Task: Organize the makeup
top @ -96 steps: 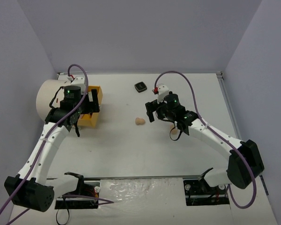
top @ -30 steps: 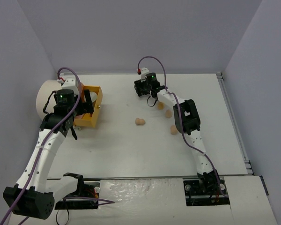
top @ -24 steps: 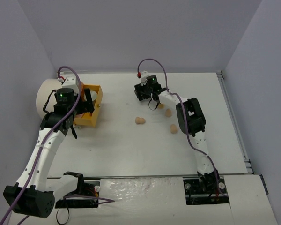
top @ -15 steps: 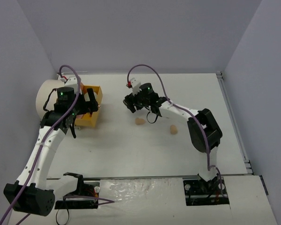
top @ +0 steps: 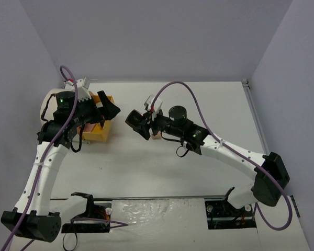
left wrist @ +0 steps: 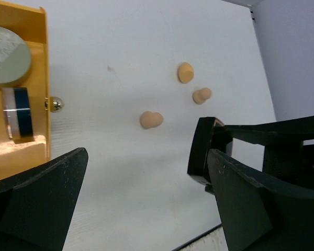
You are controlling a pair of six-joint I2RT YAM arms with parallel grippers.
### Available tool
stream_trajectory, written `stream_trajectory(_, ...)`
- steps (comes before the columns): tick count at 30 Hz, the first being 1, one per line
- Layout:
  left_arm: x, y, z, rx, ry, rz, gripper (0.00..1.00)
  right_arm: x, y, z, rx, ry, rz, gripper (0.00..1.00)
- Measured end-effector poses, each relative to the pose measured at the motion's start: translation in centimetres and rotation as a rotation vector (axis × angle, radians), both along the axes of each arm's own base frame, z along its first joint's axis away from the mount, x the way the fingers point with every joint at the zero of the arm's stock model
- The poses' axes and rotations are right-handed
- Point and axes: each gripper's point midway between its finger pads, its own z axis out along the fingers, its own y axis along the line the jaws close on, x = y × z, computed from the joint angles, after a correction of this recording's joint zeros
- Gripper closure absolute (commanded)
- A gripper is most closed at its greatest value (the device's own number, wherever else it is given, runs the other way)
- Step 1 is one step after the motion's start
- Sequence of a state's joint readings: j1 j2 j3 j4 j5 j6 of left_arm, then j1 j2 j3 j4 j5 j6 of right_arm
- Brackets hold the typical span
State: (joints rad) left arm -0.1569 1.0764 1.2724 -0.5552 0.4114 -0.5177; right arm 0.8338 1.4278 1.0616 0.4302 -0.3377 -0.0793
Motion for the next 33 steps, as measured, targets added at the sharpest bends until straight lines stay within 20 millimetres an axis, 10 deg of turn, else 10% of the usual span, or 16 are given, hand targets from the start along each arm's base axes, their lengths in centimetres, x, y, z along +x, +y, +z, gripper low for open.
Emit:
stream_trajectory(17, -4.4, -7.6, 0.6, -0.166, 0.098, -0.238, 0.15, -3.6, -1.6, 2.2, 0.07, -0.043, 0.055, 0.91)
stream_trajectory(33, -4.3, -10.2, 0.1, -0.195, 0.12, -0.25, 0.88, -3.9, -1.9, 2.1, 0.077, -0.032, 0.054, 0.9)
